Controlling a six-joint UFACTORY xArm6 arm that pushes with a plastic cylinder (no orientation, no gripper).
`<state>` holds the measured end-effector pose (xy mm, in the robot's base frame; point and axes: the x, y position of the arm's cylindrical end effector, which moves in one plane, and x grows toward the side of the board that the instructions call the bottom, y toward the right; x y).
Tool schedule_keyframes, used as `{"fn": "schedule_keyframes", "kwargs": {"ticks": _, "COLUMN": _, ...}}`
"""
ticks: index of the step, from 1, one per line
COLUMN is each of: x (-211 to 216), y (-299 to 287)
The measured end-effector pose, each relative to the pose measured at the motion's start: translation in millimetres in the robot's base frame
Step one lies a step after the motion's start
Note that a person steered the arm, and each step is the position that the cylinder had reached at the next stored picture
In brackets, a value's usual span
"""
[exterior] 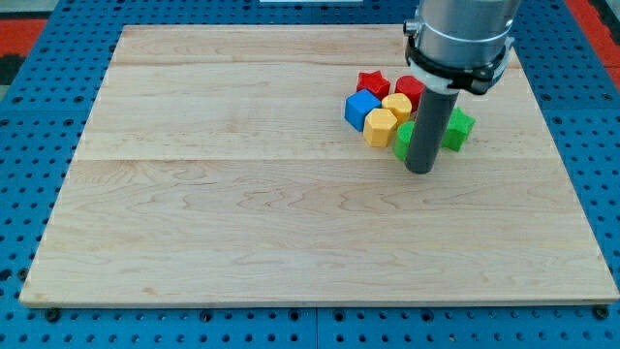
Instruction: Slide the green star a bit
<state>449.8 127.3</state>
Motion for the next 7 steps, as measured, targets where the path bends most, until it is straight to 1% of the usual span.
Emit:
{"fn": "schedule_keyframes", "kwargs": {"ticks": 1, "x": 9, "y": 19}}
{"fn": "schedule_keyframes", "kwargs": {"ticks": 2, "x": 9, "y": 72}}
{"fn": "schedule_keyframes", "kwargs": {"ticks": 6, "x": 2, "y": 83}}
{"fn": "schedule_keyframes", "kwargs": {"ticks": 7, "x": -12, "y": 96}}
